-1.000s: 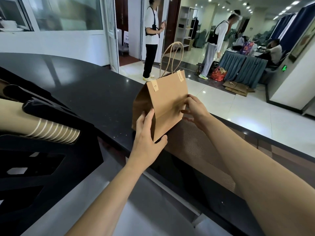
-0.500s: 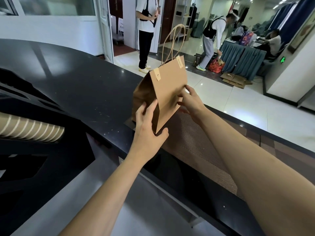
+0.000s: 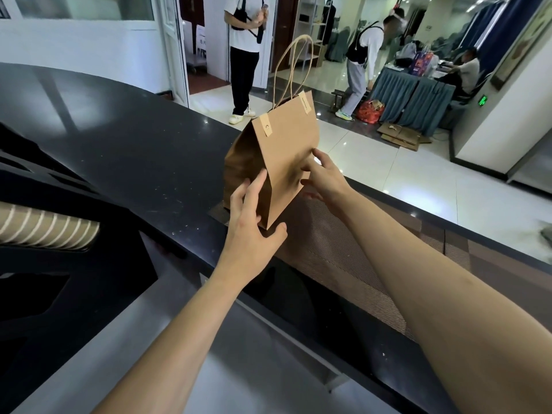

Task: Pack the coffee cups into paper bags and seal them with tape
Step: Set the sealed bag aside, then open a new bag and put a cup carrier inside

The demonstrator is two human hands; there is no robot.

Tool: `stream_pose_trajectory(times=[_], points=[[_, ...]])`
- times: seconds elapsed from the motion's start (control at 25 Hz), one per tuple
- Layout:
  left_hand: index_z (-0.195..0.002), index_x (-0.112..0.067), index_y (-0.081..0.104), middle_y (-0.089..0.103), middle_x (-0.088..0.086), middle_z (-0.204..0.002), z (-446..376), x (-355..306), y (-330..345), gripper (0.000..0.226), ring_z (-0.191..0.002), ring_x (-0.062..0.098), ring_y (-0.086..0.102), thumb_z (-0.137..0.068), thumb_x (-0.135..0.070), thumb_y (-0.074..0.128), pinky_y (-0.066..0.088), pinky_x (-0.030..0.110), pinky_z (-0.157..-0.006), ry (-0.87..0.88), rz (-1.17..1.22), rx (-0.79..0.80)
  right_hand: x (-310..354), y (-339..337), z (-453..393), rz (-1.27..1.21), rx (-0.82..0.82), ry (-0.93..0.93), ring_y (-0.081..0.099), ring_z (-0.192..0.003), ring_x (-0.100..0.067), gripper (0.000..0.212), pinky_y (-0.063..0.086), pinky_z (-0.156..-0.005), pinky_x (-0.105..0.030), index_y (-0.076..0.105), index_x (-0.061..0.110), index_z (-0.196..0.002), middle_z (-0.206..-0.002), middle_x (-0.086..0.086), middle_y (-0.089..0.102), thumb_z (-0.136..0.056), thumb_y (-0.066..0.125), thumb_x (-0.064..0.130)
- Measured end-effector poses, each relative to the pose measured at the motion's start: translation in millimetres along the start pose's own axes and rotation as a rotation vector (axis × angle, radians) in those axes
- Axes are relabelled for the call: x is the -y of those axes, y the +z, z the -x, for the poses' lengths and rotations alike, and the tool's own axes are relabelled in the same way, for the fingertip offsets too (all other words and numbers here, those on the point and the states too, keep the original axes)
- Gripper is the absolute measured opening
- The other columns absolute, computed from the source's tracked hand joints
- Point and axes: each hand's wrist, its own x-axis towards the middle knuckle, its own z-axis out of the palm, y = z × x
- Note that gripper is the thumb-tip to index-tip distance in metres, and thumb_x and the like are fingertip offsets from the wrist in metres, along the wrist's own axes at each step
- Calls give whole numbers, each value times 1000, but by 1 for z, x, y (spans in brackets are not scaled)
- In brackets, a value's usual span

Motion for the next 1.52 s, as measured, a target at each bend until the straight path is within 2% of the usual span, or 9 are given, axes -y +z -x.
stream_pose_trajectory(times=[0.16, 0.24, 0.36, 0.52, 0.64, 0.76, 0.92, 1.08, 1.52], points=[[-157, -40, 24, 29, -8, -150, 8, -3, -1, 97, -130, 9, 42, -83, -8, 79, 52, 34, -104, 12, 20, 1, -1, -1, 11, 28, 1, -12, 66, -108, -31, 61, 51, -63, -33, 28, 24, -159, -125, -8, 62, -102, 47, 22], [-157, -39, 25, 31, -9, -149, 17, -4, -3, 96, -130, 6, 43, -84, -7, 79, 51, 32, -105, 4, 27, 2, -3, -7, 21, 38, -1, -12, 62, -96, -25, 61, 54, -68, -34, 28, 25, -159, -118, -2, 62, -102, 48, 23], [-156, -37, 28, 35, -10, -146, 38, -12, -3, 91, -129, 2, 44, -86, -9, 77, 47, 26, -105, 7, 30, 17, -7, -25, 46, 82, -25, 1, 63, -110, -23, 60, 58, -92, -41, 25, 26, -160, -131, -2, 59, -104, 46, 26], [-151, -38, 36, 38, -16, -143, 67, -34, -3, 78, -128, -4, 43, -89, -10, 75, 45, 22, -105, 20, 38, 62, -10, -51, 91, 105, -87, 9, 63, -119, -27, 56, 56, -95, -44, 27, 26, -159, -133, -5, 58, -106, 44, 28], [-147, -37, 43, 43, -12, -143, 94, -56, 2, 65, -129, 4, 46, -93, -13, 70, 47, 27, -107, 9, 66, 129, -17, -72, 132, 109, -114, 22, 61, -119, -29, 56, 55, -100, -48, 29, 25, -159, -127, -7, 60, -106, 45, 24], [-145, -38, 46, 46, -10, -141, 121, -78, 8, 55, -128, 5, 48, -97, -19, 65, 47, 29, -107, 16, 78, 209, -24, -94, 176, 141, -133, 23, 64, -111, -24, 57, 57, -97, -47, 29, 26, -159, -123, 2, 60, -105, 46, 26], [-144, -40, 46, 50, -12, -139, 153, -104, 12, 49, -128, 3, 48, -100, -23, 60, 45, 26, -104, 44, 80, 299, -26, -123, 233, 128, -173, 7, 65, -109, -21, 55, 58, -96, -45, 32, 27, -158, -127, 0, 59, -105, 48, 25], [-143, -39, 47, 52, -13, -140, 190, -128, 21, 45, -128, 4, 49, -102, -25, 59, 45, 26, -104, 71, 73, 371, -28, -155, 296, 73, -225, 2, 65, -110, -20, 52, 57, -98, -46, 35, 29, -156, -115, 8, 61, -106, 49, 26], [-142, -36, 50, 58, -12, -135, 291, -171, 36, 43, -126, 7, 54, -102, -23, 58, 47, 28, -105, 136, 106, 527, -63, -211, 458, -45, -418, -39, 68, -110, -26, 48, 61, -89, -41, 43, 29, -151, -121, 1, 62, -104, 52, 26]])
